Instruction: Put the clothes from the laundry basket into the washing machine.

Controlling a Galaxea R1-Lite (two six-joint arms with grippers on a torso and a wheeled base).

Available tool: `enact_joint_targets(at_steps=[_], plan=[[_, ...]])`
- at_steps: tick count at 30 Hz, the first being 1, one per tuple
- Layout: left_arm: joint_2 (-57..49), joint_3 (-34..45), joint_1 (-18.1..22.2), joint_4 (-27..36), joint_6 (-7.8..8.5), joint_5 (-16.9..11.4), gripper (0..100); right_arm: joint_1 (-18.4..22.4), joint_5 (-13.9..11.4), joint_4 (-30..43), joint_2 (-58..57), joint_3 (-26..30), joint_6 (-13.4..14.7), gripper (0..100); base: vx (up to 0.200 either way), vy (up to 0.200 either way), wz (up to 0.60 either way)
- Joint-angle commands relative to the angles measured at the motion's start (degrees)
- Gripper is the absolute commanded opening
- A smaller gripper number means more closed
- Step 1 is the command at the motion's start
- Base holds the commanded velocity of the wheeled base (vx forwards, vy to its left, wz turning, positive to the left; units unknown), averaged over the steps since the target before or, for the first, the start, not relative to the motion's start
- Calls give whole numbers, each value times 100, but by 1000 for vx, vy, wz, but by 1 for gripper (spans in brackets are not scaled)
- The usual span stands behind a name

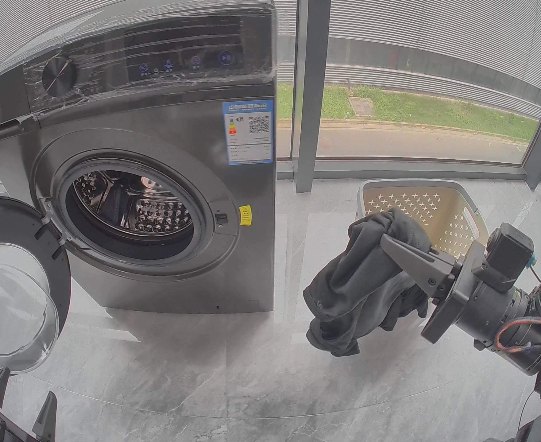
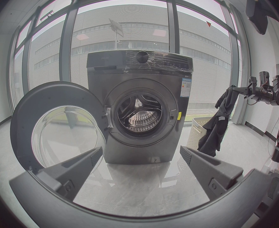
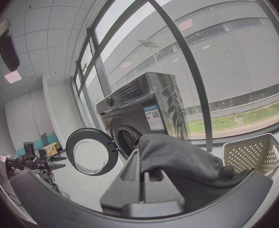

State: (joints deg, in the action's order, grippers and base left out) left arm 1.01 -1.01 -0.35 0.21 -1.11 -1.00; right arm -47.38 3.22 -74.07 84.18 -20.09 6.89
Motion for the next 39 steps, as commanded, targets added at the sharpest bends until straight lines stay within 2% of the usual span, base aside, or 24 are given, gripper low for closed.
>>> enact_joint_targets(at_steps=[1, 11, 23, 29, 39], plan=[[-101, 92, 0, -3, -3, 3, 100, -43, -5, -11, 2, -12, 6, 0, 0, 200, 0], [-101, 92, 0, -3, -3, 3, 100, -104, -93, -72, -6, -74, 14, 0, 0, 200, 0], [-101, 92, 0, -3, -3, 3, 100, 10, -120, -213, 11, -232, 23, 0, 0, 0, 0], [-101, 92, 0, -3, -3, 3, 100, 159, -85, -152, 46, -197, 23, 0, -200, 0, 0], [-101, 92, 0, -3, -12, 3, 100, 265, -76, -134, 117, -179, 32, 0, 0, 0, 0]])
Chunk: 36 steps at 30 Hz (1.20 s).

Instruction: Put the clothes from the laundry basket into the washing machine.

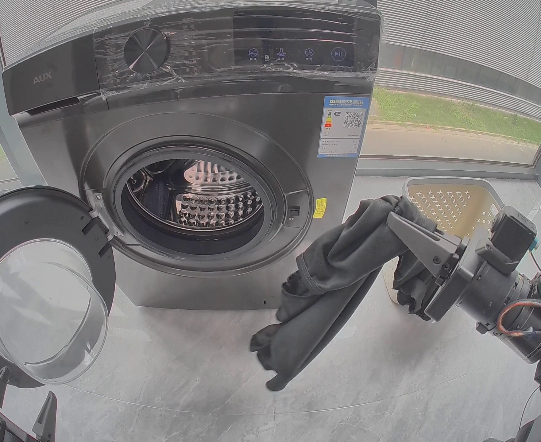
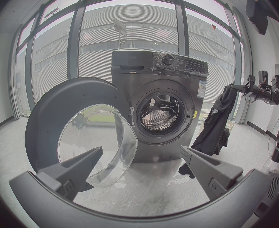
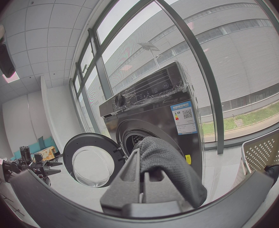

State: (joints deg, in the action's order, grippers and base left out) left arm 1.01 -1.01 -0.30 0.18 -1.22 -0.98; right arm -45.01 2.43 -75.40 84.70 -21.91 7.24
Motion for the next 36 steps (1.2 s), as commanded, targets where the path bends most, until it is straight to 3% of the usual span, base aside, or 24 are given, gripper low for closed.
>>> enact_joint_targets(at_steps=[1, 20, 36], plan=[[-101, 92, -5, -1, -1, 1, 100, 27, 4, -1, 64, 11, -3, 0, 0, 0, 0], [-101, 92, 4, -1, -10, 1, 100, 36, 4, -10, 55, 37, -3, 0, 0, 189, 0], [-101, 92, 4, -9, 34, 1, 100, 229, -40, -1, 55, 573, 76, 0, 0, 0, 0]])
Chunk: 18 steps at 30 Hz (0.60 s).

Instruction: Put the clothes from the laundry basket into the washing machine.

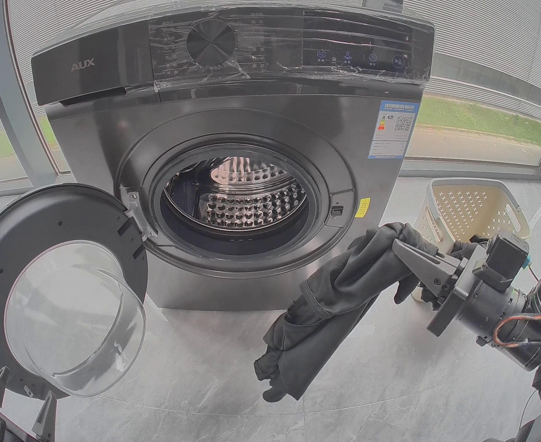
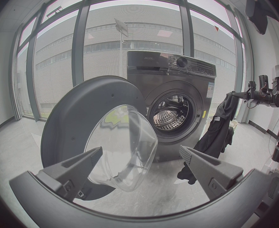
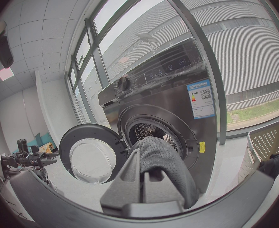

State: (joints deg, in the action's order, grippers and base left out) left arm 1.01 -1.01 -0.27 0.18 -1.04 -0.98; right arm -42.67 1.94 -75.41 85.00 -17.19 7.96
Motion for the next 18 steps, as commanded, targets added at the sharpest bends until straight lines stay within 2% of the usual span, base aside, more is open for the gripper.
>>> enact_joint_targets(at_steps=[1, 18], plan=[[-101, 92, 0, -9, 25, 1, 100, -14, -9, 0, 16, 146, 4, 0, 0, 0, 0], [-101, 101, 9, -18, 51, 54, 100, -119, -18, 0, 86, 128, -5, 0, 0, 0, 0]])
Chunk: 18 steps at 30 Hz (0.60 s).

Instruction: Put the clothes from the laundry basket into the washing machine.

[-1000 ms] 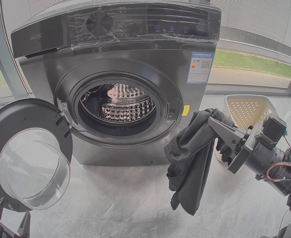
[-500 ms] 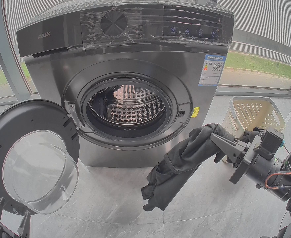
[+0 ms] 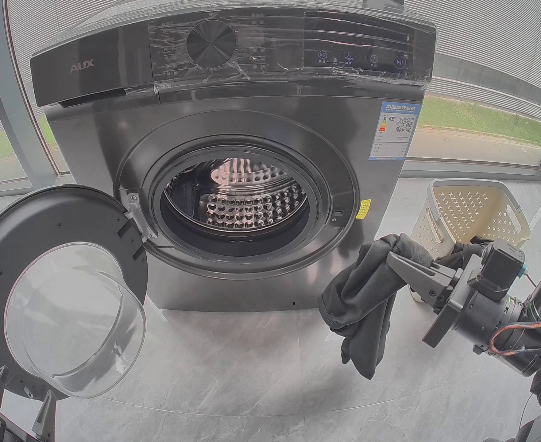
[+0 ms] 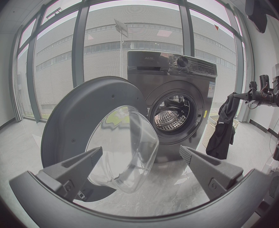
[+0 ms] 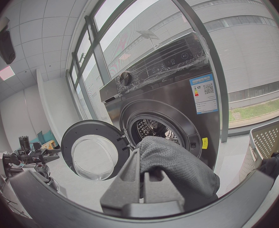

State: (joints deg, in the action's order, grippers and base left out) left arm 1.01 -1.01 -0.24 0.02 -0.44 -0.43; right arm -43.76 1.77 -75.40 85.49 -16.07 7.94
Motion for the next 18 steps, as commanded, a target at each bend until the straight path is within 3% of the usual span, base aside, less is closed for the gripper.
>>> enact_joint_targets(at_steps=[1, 14, 16, 17, 18], plan=[[-101, 101, 7, -2, -9, -1, 100, -9, -1, -1, 38, 16, -3, 0, 0, 0, 0], [-101, 101, 16, -2, -26, 8, 100, -273, 17, -36, 293, -46, 15, 0, 0, 0, 0], [-101, 101, 33, -2, 18, 16, 100, -299, 34, -71, 363, -46, 15, 0, 0, 0, 0], [-101, 101, 33, -11, 237, 8, 100, -352, 52, -80, 460, -54, 15, 0, 0, 0, 0], [-101, 101, 33, -11, 334, -36, 100, -387, 52, -89, 477, -81, 24, 0, 0, 0, 0]])
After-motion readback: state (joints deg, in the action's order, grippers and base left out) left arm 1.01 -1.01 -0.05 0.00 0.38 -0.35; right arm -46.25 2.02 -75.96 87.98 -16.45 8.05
